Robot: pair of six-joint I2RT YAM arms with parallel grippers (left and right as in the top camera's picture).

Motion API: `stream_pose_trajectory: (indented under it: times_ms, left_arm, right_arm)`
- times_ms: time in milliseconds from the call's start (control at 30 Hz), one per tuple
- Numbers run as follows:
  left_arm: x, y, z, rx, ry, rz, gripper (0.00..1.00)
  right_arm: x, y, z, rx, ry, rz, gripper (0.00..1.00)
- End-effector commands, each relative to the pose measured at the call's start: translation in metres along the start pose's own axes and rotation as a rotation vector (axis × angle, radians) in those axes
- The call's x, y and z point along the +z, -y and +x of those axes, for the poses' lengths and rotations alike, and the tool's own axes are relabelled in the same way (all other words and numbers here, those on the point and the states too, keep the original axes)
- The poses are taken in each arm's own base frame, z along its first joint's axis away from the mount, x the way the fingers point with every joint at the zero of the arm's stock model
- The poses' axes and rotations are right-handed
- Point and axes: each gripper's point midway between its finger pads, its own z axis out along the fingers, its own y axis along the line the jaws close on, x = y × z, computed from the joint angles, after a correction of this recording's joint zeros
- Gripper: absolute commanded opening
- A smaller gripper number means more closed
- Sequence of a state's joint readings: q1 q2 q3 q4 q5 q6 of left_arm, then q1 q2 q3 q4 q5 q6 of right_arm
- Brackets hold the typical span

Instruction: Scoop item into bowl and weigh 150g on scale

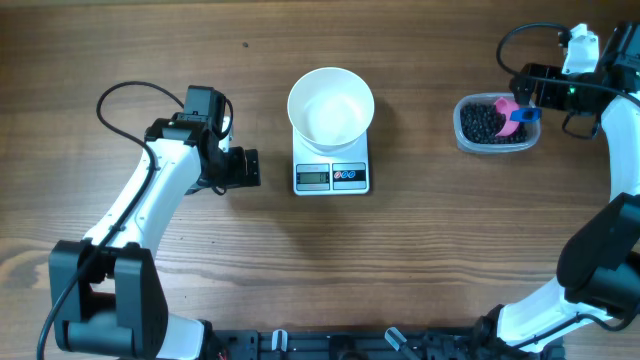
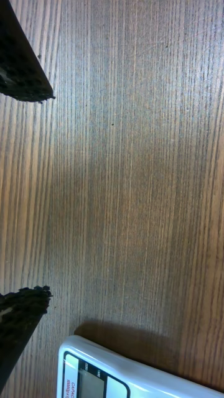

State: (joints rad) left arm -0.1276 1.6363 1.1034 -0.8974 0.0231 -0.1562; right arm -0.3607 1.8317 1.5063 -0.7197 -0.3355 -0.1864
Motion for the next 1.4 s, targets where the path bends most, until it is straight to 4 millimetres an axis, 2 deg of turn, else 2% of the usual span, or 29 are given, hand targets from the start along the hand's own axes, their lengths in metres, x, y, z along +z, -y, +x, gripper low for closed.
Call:
stream_pose_trajectory:
  times_ms: [0,300,433,467,500,533,667,700,800,833,900,933,1000,1100,1167,1367]
  left_arm:
    - [-0.001,-0.003,-0.001,-0.015,0.006,-0.01,1.0]
    - [-0.001,-0.003,-0.001,-0.015,0.006,-0.01,1.0]
    - [-0.001,-0.002,-0.009,-0.01,0.04,-0.002,1.0]
    - [-0.002,0.0,-0.011,0.037,0.046,0.007,1.0]
    - [-0.011,0.017,-0.013,0.25,0.053,0.095,1.0]
    - [-0.02,0.023,-0.017,0.35,0.069,0.119,1.0]
    - [-0.081,0.032,-0.055,0.783,0.207,0.084,1.0]
    - [-0.093,0.035,-0.065,0.825,0.248,0.072,1.0]
    - [-0.1,0.037,-0.084,0.839,0.323,0.042,1.0]
    - [-0.099,0.036,-0.083,0.836,0.32,0.041,1.0]
    - [-0.1,0.055,-0.079,0.859,0.34,0.15,1.0]
    - [-0.104,0.067,-0.08,0.981,0.388,0.2,1.0]
    - [-0.106,0.08,-0.06,1.234,0.396,0.28,1.0]
    - [-0.098,0.077,-0.024,1.505,0.312,0.351,1.0]
    - [-0.097,0.076,-0.015,1.631,0.303,0.36,1.0]
    - [-0.075,0.083,-0.009,1.679,0.237,0.411,1.0]
  right_arm:
    - [-0.009,-0.002,-0.011,-0.009,0.032,0.007,1.0]
    - [-0.009,-0.002,-0.011,-0.01,0.032,0.007,1.0]
    - [-0.009,-0.002,-0.011,-0.009,0.032,0.007,1.0]
    - [-0.009,-0.002,-0.011,-0.009,0.032,0.007,1.0]
    - [-0.009,-0.002,-0.011,-0.009,0.032,0.007,1.0]
    - [-0.009,-0.002,-0.011,-0.009,0.032,0.007,1.0]
    - [-0.009,-0.002,-0.011,-0.009,0.032,0.007,1.0]
    - [-0.009,-0.002,-0.011,-0.009,0.032,0.007,1.0]
    - [-0.009,-0.002,-0.011,-0.009,0.032,0.007,1.0]
    - [-0.009,-0.002,-0.011,-0.009,0.032,0.007,1.0]
    - [-0.009,-0.002,-0.011,-0.01,0.032,0.007,1.0]
    - [-0.009,-0.002,-0.011,-0.009,0.032,0.007,1.0]
    - [-0.009,-0.002,-0.011,-0.009,0.032,0.007,1.0]
    - [-0.009,-0.002,-0.011,-0.009,0.032,0.007,1.0]
    - [-0.009,-0.002,-0.011,-0.009,0.032,0.007,1.0]
    - [-0.009,-0.002,-0.011,-0.009,0.032,0.007,1.0]
